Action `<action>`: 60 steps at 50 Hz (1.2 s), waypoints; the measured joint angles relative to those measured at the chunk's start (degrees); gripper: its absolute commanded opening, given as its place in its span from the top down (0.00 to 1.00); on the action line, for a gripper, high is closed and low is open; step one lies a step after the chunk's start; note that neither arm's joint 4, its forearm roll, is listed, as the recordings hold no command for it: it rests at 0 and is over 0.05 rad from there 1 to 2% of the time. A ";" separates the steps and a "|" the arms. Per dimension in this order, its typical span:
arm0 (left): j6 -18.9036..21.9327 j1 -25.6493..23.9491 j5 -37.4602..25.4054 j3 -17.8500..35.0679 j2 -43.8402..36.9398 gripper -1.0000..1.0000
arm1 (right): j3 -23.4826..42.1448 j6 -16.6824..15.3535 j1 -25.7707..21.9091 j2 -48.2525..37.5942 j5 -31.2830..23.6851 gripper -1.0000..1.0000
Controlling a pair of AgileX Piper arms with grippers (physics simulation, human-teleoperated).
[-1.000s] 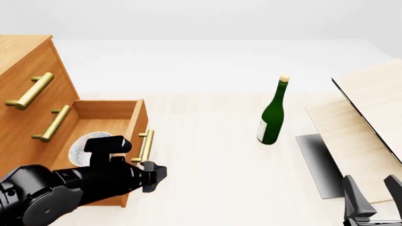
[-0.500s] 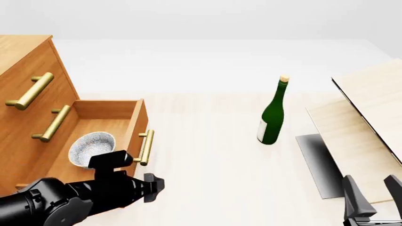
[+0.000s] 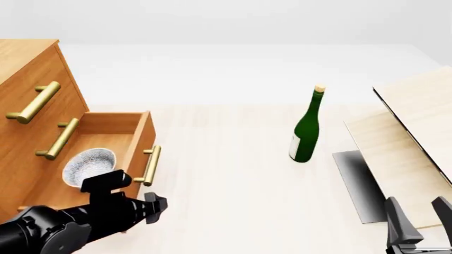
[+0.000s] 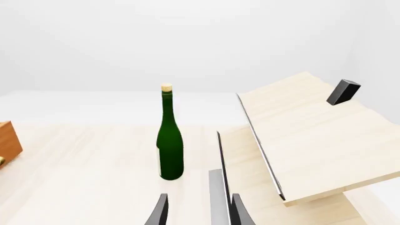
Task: Put the bowl in the bottom drawer of the cabinet and close it.
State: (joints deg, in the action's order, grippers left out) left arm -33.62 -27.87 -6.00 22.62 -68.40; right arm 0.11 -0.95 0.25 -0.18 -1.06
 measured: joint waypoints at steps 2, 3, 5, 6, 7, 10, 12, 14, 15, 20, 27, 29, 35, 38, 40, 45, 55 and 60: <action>0.23 0.71 0.08 -0.26 0.08 0.00 | 0.00 0.00 0.00 0.00 0.00 0.00; 0.36 1.07 0.11 -0.38 0.11 0.00 | 0.00 0.00 0.00 0.00 0.00 0.00; 0.61 1.78 0.17 -0.63 0.15 0.00 | 0.00 0.00 0.00 0.00 0.00 0.00; 0.74 2.12 0.21 -0.74 0.16 0.00 | 0.00 0.00 0.00 0.00 0.00 0.00; 0.90 2.49 0.27 -0.88 0.16 0.00 | 0.00 0.00 0.00 0.00 0.00 0.00; 1.39 3.58 0.47 -1.28 0.13 0.00 | 0.00 0.00 0.00 0.00 0.00 0.00; 1.64 4.23 0.59 -1.56 0.09 0.00 | 0.00 0.00 0.00 0.00 0.00 0.00; 1.91 4.88 0.65 -1.80 0.07 0.00 | 0.00 0.00 0.00 0.00 0.00 0.00; 2.03 5.20 0.66 -1.91 0.07 0.00 | 0.00 0.00 0.00 0.00 0.00 0.00; 2.54 6.69 0.75 -2.51 0.15 0.00 | 0.00 0.00 0.00 0.00 0.00 0.00; 3.37 8.82 0.99 -3.40 0.16 0.00 | 0.00 0.00 0.00 0.00 0.00 0.00; 3.71 9.57 0.87 -3.64 0.28 0.00 | 0.00 0.00 0.00 0.00 0.00 0.00; 4.56 11.66 0.57 -4.34 0.69 0.00 | 0.00 0.00 0.00 0.00 0.00 0.00; 4.98 12.67 0.55 -4.69 0.80 0.00 | 0.00 0.00 0.00 0.00 0.00 0.00; 5.37 13.48 0.46 -4.87 0.90 0.00 | 0.00 0.00 0.00 0.00 0.00 0.00; 6.42 15.81 0.15 -5.07 1.25 0.00 | 0.00 0.00 0.00 0.00 0.00 0.00; 8.54 20.66 0.59 -4.92 0.65 0.00 | 0.00 0.00 0.00 0.00 0.00 0.00; 9.47 22.81 0.95 -4.60 0.02 0.00 | 0.00 0.00 0.00 0.00 0.00 0.00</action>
State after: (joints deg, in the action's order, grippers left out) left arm -24.15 -5.05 -5.04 18.02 -68.38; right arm 0.11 -0.95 0.25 -0.18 -1.06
